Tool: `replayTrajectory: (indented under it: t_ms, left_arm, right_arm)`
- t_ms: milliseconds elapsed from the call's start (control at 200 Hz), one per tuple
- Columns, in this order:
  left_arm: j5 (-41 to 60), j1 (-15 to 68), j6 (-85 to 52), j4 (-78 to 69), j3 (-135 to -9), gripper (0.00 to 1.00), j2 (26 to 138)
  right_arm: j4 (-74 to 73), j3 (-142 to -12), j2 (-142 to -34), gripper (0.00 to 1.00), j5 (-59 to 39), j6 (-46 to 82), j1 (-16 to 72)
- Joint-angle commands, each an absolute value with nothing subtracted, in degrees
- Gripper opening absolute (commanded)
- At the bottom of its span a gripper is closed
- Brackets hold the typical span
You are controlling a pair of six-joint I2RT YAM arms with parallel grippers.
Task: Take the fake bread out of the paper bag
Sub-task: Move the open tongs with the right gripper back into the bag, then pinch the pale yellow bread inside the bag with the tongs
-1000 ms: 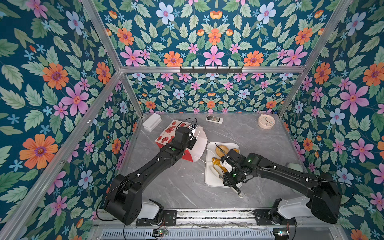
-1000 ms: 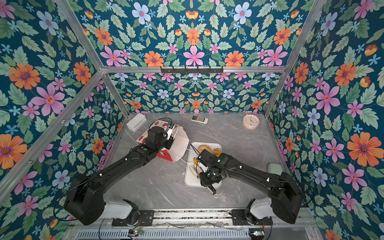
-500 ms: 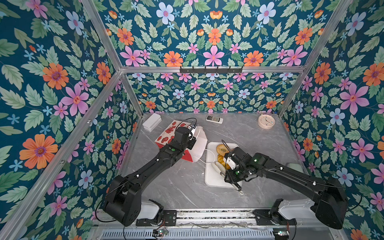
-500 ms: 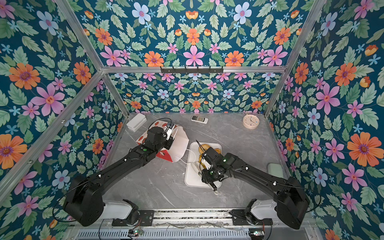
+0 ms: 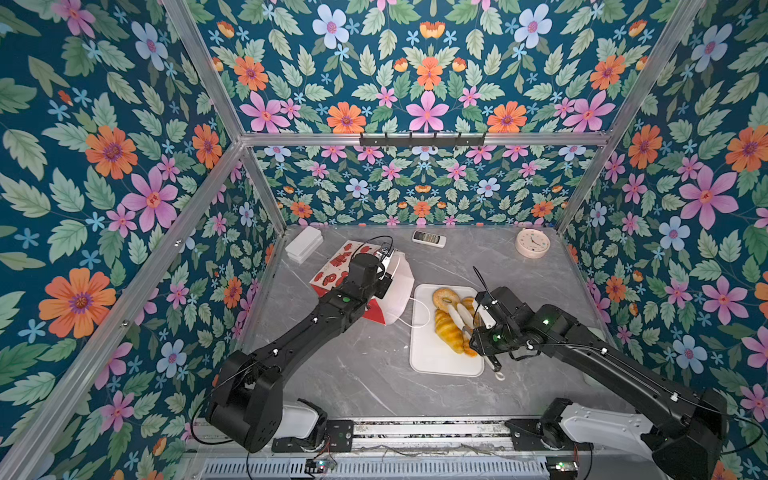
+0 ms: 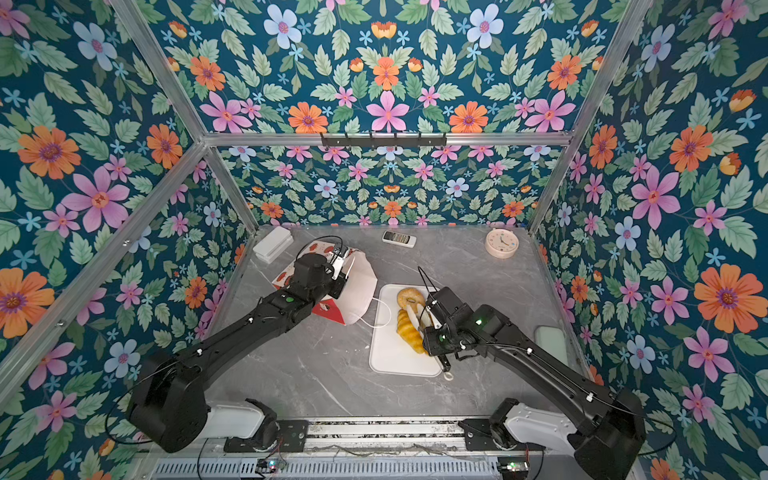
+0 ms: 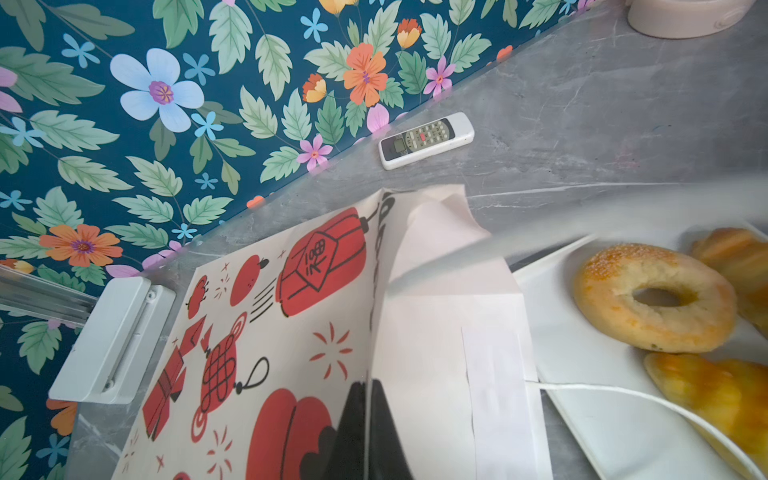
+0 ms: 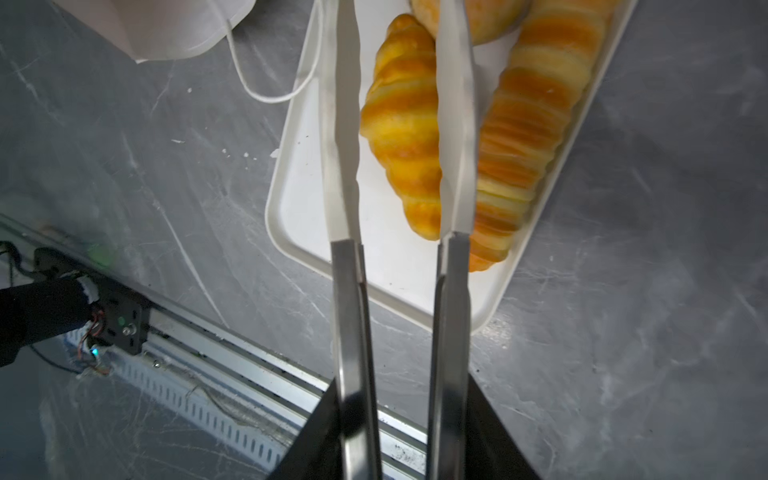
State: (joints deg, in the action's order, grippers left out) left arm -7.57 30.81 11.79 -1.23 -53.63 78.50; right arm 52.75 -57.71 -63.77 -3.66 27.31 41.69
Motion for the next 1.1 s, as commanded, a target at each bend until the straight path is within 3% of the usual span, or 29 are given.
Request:
replayTrajectory:
  t_ms: [0,130,285,380,605,1095]
  left_arm:
    - [-8.46,30.76,11.44,-2.56,-53.39,0.00,78.05]
    - [-7.91,30.76,11.43,-2.64,-53.17,0.00,78.07]
    - [-6.61,30.76,11.84,-3.20,-53.00,0.00,77.45]
    - [-5.30,30.76,12.52,-3.75,-52.42,0.00,76.53]
    - [-3.78,30.76,15.04,-6.37,-50.10,0.00,74.89]
    - [-0.29,30.77,14.52,-5.98,-50.38,0.00,73.79]
  right_arm:
    - [53.56,-59.70,-62.52,0.41,3.54,26.79,41.50]
    - [49.66,-62.40,-62.79,0.41,-0.58,23.92,41.53]
    - [39.38,-63.15,-67.37,0.41,-15.68,23.10,42.11]
    - [34.26,-63.83,-71.48,0.41,-19.66,23.04,44.54]
    - [26.98,-65.69,-82.51,0.41,-23.54,22.18,47.11]
    - [19.42,-76.15,-103.00,0.42,-20.69,24.17,46.25]
